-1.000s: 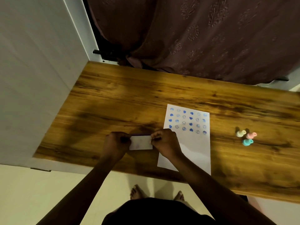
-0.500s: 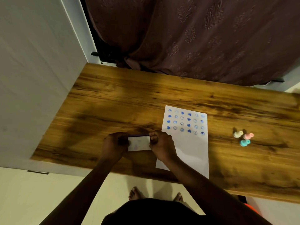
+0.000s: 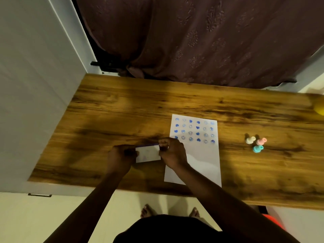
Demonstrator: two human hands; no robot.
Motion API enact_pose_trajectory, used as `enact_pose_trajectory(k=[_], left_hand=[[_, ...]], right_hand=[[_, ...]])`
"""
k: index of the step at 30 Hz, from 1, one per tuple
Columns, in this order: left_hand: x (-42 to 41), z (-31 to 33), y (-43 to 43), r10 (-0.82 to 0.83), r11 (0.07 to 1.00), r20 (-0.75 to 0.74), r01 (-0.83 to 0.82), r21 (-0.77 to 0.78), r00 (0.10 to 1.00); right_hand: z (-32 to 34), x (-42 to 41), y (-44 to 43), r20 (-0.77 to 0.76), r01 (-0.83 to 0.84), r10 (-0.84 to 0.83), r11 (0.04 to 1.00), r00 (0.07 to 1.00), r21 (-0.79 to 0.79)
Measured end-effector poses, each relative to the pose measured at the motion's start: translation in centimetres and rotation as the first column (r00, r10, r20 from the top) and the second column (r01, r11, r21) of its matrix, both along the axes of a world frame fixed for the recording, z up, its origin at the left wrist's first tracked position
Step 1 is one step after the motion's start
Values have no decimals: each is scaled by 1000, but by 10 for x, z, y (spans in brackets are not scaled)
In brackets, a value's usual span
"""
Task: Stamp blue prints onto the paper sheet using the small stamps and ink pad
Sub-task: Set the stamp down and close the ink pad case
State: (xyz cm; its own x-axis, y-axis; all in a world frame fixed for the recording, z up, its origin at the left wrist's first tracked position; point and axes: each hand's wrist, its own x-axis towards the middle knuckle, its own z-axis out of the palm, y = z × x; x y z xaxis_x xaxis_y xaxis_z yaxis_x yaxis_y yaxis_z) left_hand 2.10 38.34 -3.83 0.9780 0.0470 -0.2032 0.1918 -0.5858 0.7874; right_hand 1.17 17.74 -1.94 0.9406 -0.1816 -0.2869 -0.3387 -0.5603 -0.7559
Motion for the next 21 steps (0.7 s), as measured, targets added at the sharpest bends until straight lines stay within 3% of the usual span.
enact_pose_trajectory(k=[6,10,14,21], left_hand=[[11,26,-51,-61,996,93,67,-60,994],[16,36,-105,-156,967,31,159,-199,987],[8,36,-163,-193,973,55,198,-119,980],[-17,31,-258,-301,936,85,311,-166,950]], right_hand=[[20,-6,-45,78,112,-110,993,991,-31],[29,-24,-90,117,240,-235,971,965,-24],[37,-44,-142,104,319,-315,947,944,-26],[37,-86,-228,64,451,-446,882,893,-136]])
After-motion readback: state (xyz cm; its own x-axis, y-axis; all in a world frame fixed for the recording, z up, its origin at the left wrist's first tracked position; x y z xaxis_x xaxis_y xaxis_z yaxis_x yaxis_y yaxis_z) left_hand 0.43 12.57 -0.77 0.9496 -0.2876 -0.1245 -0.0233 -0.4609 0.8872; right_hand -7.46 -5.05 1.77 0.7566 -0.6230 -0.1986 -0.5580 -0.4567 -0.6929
